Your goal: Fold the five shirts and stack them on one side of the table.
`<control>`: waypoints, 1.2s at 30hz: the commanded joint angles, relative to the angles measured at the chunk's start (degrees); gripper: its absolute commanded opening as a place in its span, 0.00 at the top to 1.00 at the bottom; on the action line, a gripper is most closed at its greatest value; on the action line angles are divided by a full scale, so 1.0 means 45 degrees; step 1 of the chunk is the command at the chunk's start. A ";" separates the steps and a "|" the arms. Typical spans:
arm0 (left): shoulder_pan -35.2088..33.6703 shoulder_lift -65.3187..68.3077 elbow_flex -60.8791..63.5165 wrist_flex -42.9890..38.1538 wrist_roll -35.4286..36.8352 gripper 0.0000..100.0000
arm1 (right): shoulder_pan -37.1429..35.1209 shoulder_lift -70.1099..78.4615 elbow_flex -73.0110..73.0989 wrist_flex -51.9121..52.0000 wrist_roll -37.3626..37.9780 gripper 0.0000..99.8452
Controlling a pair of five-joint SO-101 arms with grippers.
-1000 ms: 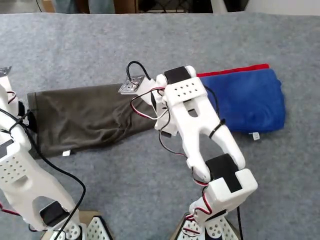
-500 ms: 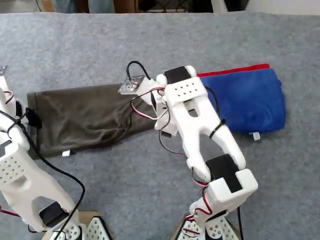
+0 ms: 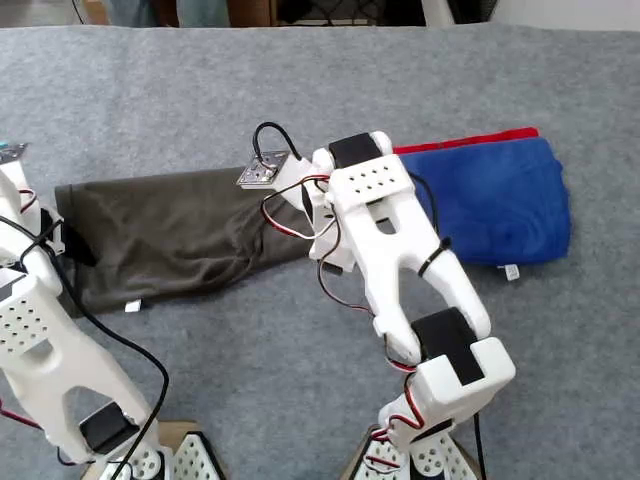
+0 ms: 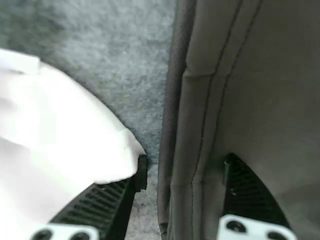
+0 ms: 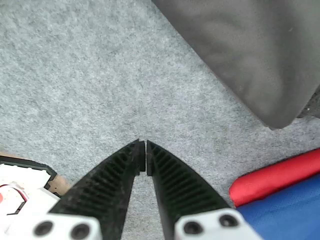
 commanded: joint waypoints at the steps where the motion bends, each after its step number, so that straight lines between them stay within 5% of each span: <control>1: 0.0264 0.0059 -0.0322 -0.0059 -0.0117 0.82 | -0.0039 -0.0557 0.0029 -0.0059 -0.0078 0.99; 6: 0.0928 0.0059 -0.0322 0.0000 -0.0117 0.94 | -0.0039 -0.0576 0.0029 -0.0059 -0.0078 0.99; 17: 0.2530 -0.0078 -0.0459 0.0821 -0.0059 0.97 | 0.0293 -0.0654 -0.0244 0.0000 -0.0078 0.99; 21: 0.3155 -0.0078 -0.1768 0.2481 -0.0020 0.97 | 0.0586 -0.1065 -0.1201 -0.0059 -0.0078 0.99; 28: 0.4503 -0.0059 -0.4132 0.3302 0.1934 0.97 | 0.1485 -0.2823 -0.4288 -0.1016 -0.1621 0.99; 36: 0.7570 -0.0078 -0.3526 0.3302 0.3790 0.97 | 0.2930 -0.4073 -0.7414 -0.2540 -0.2305 0.99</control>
